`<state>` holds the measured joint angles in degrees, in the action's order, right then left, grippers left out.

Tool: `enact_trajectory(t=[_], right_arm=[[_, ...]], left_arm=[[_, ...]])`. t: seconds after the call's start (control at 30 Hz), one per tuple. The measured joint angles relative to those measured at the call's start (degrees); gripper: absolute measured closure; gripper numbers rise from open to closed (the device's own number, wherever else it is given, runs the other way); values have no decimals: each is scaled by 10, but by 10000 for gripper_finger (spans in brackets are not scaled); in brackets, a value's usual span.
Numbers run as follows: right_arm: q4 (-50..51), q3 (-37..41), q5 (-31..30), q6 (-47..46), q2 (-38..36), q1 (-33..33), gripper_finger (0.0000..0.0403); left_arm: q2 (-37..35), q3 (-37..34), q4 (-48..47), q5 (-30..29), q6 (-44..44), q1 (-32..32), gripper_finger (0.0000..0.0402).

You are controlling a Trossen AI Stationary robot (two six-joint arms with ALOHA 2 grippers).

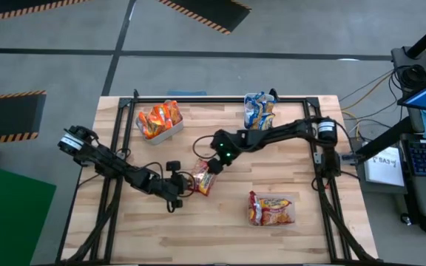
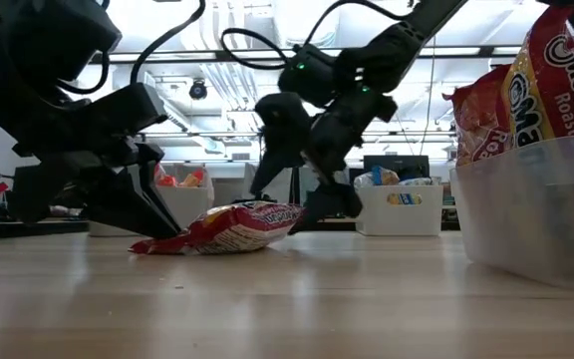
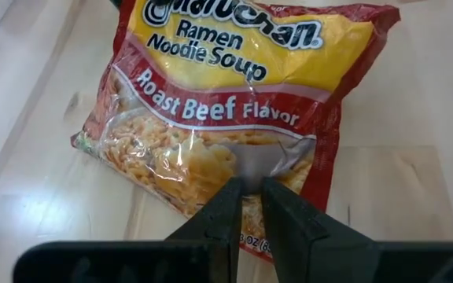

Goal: Sort Maruchan noodles
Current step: Put the red noodle pack into the transparent bin

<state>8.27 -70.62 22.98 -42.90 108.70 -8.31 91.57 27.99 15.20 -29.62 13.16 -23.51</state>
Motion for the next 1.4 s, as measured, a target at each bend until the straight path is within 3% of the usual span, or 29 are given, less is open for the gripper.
enact_trajectory(t=[0.3, 0.83, 1.07, 1.2, 1.4], right_arm=[[-1, -49, 42, -26, 45, 10, 93], [-4, -51, 45, -8, 35, 12, 316], [1, -50, 40, 30, 8, 12, 387], [1, -50, 36, 57, -17, 12, 393], [27, -50, -17, 102, -70, 23, 393]], left_arm=[[18, 0, 23, -28, 3, 0, 365], [13, 1, 6, -29, 12, -3, 365], [-90, 0, -76, -26, -45, -7, 365], [-178, -7, -88, -27, -97, -7, 365], [-304, -8, -63, -28, -171, -7, 365]])
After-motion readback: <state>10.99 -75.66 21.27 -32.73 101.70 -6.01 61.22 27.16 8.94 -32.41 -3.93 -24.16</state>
